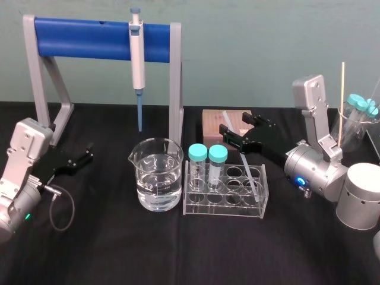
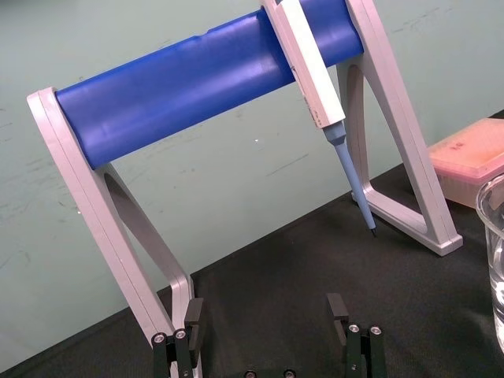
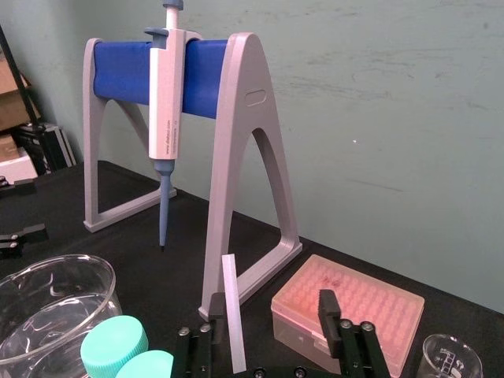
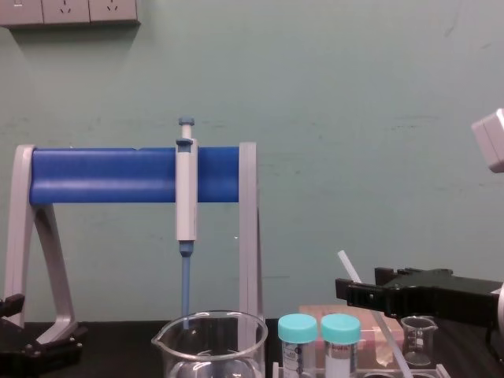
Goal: Pick up the stirring rod with one hand, then place it down.
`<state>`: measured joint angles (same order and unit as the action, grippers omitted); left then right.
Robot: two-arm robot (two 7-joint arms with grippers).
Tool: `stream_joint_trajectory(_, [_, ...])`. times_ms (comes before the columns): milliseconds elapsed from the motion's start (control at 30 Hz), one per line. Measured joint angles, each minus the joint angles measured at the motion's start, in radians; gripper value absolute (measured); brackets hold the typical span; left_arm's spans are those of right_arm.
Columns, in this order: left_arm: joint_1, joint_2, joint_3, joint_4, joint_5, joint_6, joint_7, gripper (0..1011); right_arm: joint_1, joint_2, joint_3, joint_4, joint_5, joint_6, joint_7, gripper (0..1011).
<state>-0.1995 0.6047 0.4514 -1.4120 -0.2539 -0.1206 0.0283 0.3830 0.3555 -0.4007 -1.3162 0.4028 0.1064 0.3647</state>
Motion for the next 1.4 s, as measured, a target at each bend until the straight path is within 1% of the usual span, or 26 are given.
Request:
stream_joint_trajectory(67, [0.0, 0.0, 0.0, 0.0, 0.0, 0.0, 0.0, 1000, 0.0, 0.0, 0.0, 0.0, 0.0, 0.0, 0.0, 751])
stream_joint_trajectory(167, [0.0, 0.0, 0.0, 0.0, 0.0, 0.0, 0.0, 1000, 0.0, 0.0, 0.0, 0.0, 0.001, 0.0, 0.0, 633])
stream_joint_trajectory(200, [0.0, 0.0, 0.0, 0.0, 0.0, 0.0, 0.0, 1000, 0.0, 0.0, 0.0, 0.0, 0.001, -0.001, 0.0, 633])
stream_joint_trajectory(233, [0.0, 0.0, 0.0, 0.0, 0.0, 0.0, 0.0, 1000, 0.0, 0.0, 0.0, 0.0, 0.001, -0.001, 0.0, 575])
stream_joint_trajectory(300, [0.0, 0.0, 0.0, 0.0, 0.0, 0.0, 0.0, 1000, 0.0, 0.0, 0.0, 0.0, 0.001, -0.001, 0.0, 537])
stream_joint_trajectory(333, [0.0, 0.0, 0.0, 0.0, 0.0, 0.0, 0.0, 1000, 0.0, 0.0, 0.0, 0.0, 0.001, -0.001, 0.0, 479])
stream_joint_trajectory(400, [0.0, 0.0, 0.0, 0.0, 0.0, 0.0, 0.0, 1000, 0.0, 0.0, 0.0, 0.0, 0.001, -0.001, 0.0, 419])
stream_joint_trajectory(433, [0.0, 0.0, 0.0, 0.0, 0.0, 0.0, 0.0, 1000, 0.0, 0.0, 0.0, 0.0, 0.001, -0.001, 0.0, 419])
stream_joint_trajectory(467, [0.0, 0.0, 0.0, 0.0, 0.0, 0.0, 0.0, 1000, 0.0, 0.0, 0.0, 0.0, 0.002, -0.001, 0.0, 351])
stream_joint_trajectory(500, [0.0, 0.0, 0.0, 0.0, 0.0, 0.0, 0.0, 1000, 0.0, 0.0, 0.0, 0.0, 0.002, -0.001, 0.0, 330])
stream_joint_trajectory(567, [0.0, 0.0, 0.0, 0.0, 0.0, 0.0, 0.0, 1001, 0.0, 0.0, 0.0, 0.0, 0.002, -0.001, 0.0, 247])
stream_joint_trajectory(667, [0.0, 0.0, 0.0, 0.0, 0.0, 0.0, 0.0, 1000, 0.0, 0.0, 0.0, 0.0, 0.002, -0.001, 0.0, 170])
stream_joint_trajectory(700, [0.0, 0.0, 0.0, 0.0, 0.0, 0.0, 0.0, 1001, 0.0, 0.0, 0.0, 0.0, 0.002, -0.001, 0.0, 114])
stream_joint_trajectory(733, [0.0, 0.0, 0.0, 0.0, 0.0, 0.0, 0.0, 1000, 0.0, 0.0, 0.0, 0.0, 0.003, -0.001, 0.0, 114])
stream_joint_trajectory(833, [0.0, 0.0, 0.0, 0.0, 0.0, 0.0, 0.0, 1000, 0.0, 0.0, 0.0, 0.0, 0.003, -0.001, 0.0, 72])
stream_joint_trajectory(1067, [0.0, 0.0, 0.0, 0.0, 0.0, 0.0, 0.0, 1000, -0.001, -0.001, 0.002, 0.0, 0.002, -0.006, 0.002, 72])
stream_joint_trajectory(1133, [0.0, 0.0, 0.0, 0.0, 0.0, 0.0, 0.0, 1000, -0.007, -0.005, 0.01, 0.0, 0.003, -0.026, 0.005, 72])
stream_joint_trajectory(1167, [0.0, 0.0, 0.0, 0.0, 0.0, 0.0, 0.0, 1000, -0.014, -0.01, 0.019, 0.001, 0.006, -0.047, 0.009, 72])
stream_joint_trajectory(1200, [0.0, 0.0, 0.0, 0.0, 0.0, 0.0, 0.0, 1000, -0.014, -0.01, 0.019, 0.001, 0.006, -0.047, 0.009, 72])
stream_joint_trajectory(1233, [0.0, 0.0, 0.0, 0.0, 0.0, 0.0, 0.0, 1000, -0.017, -0.012, 0.024, 0.001, 0.008, -0.059, 0.012, 72])
stream_joint_trajectory(1300, [0.0, 0.0, 0.0, 0.0, 0.0, 0.0, 0.0, 1001, -0.033, -0.024, 0.043, 0.002, 0.02, -0.113, 0.024, 72])
stream_joint_trajectory(1367, [0.0, 0.0, 0.0, 0.0, 0.0, 0.0, 0.0, 1001, -0.042, -0.031, 0.054, 0.003, 0.031, -0.139, 0.033, 72])
stream_joint_trajectory(1400, [0.0, 0.0, 0.0, 0.0, 0.0, 0.0, 0.0, 1000, -0.051, -0.037, 0.064, 0.003, 0.041, -0.165, 0.045, 72])
